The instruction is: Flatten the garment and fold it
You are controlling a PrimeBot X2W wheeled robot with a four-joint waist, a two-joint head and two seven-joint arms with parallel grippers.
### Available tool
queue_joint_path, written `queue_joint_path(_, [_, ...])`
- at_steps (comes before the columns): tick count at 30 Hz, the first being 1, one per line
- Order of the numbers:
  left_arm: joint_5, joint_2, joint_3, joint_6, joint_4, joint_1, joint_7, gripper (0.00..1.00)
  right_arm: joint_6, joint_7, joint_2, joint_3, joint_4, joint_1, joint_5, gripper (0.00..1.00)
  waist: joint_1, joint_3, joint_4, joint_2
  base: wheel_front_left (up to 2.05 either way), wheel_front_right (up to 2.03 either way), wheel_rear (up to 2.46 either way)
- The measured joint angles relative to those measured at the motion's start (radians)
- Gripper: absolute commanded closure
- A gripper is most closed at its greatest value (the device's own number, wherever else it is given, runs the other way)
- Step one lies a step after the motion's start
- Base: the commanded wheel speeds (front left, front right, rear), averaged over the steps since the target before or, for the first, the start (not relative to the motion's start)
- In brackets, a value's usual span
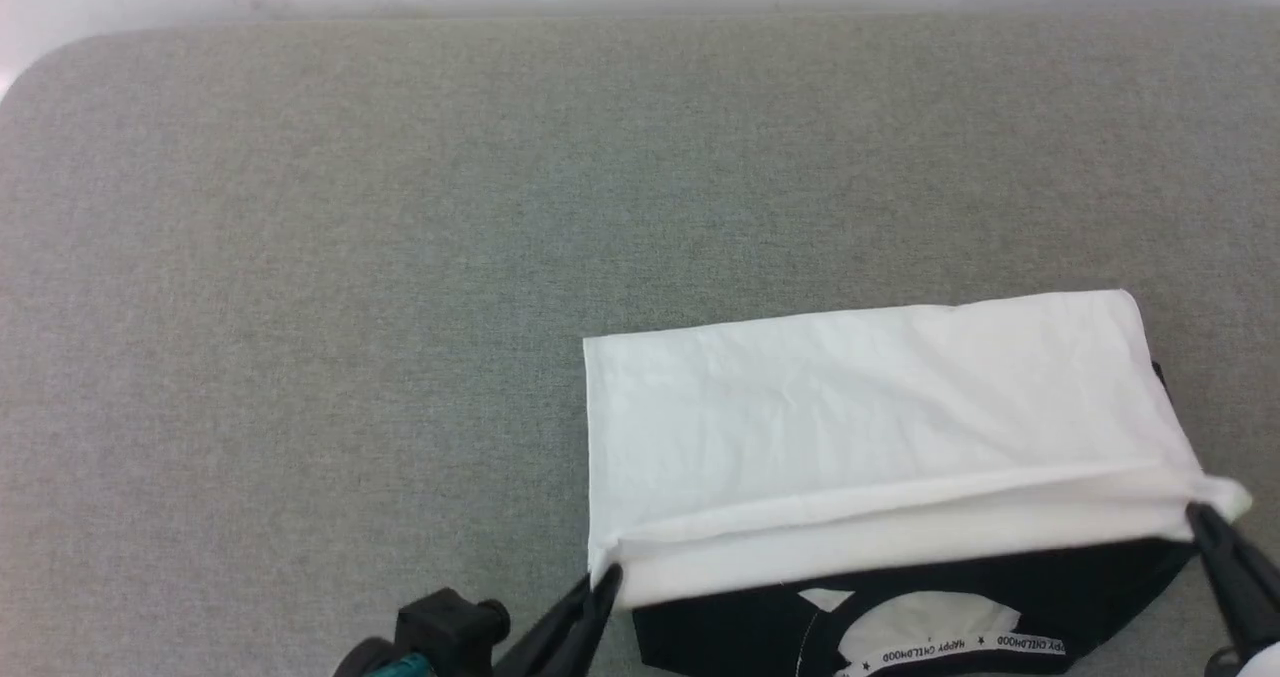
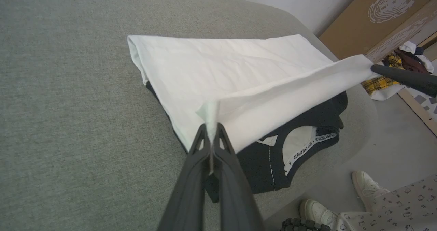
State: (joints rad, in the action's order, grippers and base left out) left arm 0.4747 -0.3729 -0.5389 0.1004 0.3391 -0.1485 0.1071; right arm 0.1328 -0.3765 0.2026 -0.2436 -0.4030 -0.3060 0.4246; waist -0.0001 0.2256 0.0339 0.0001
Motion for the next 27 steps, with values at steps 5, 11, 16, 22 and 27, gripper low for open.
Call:
queue_joint_path(5, [0.027,0.011,-0.028,-0.024,-0.071,-0.004,0.007,1.00,0.000,-0.029,0.004,0.040,0.046,-0.030,-0.024,1.00,0.0001,-0.003,-0.005,0.0000,0.00,0.00,0.00])
queue_joint_path(11, [0.049,0.046,-0.067,-0.066,-0.215,0.010,0.002,1.00,0.000,-0.044,0.019,0.095,0.145,-0.029,-0.064,1.00,0.0001,-0.020,-0.013,0.0000,0.00,0.00,0.00])
queue_joint_path(16, [0.072,0.066,-0.079,-0.082,-0.296,0.012,-0.008,0.78,0.000,-0.046,0.023,0.120,0.193,-0.029,-0.066,1.00,0.0000,-0.035,-0.020,0.0000,0.00,0.00,0.00])
queue_joint_path(22, [0.077,0.074,-0.063,-0.081,-0.329,0.012,-0.048,0.00,0.000,-0.046,0.026,0.120,0.209,-0.030,-0.064,0.00,0.0000,-0.061,-0.025,0.0000,0.00,0.00,0.00])
queue_joint_path(27, [0.142,0.071,-0.008,-0.071,-0.267,-0.009,-0.068,0.00,0.000,-0.071,0.025,0.103,0.166,-0.051,-0.003,0.00,0.0000,-0.090,-0.024,0.0000,0.00,0.00,0.00])
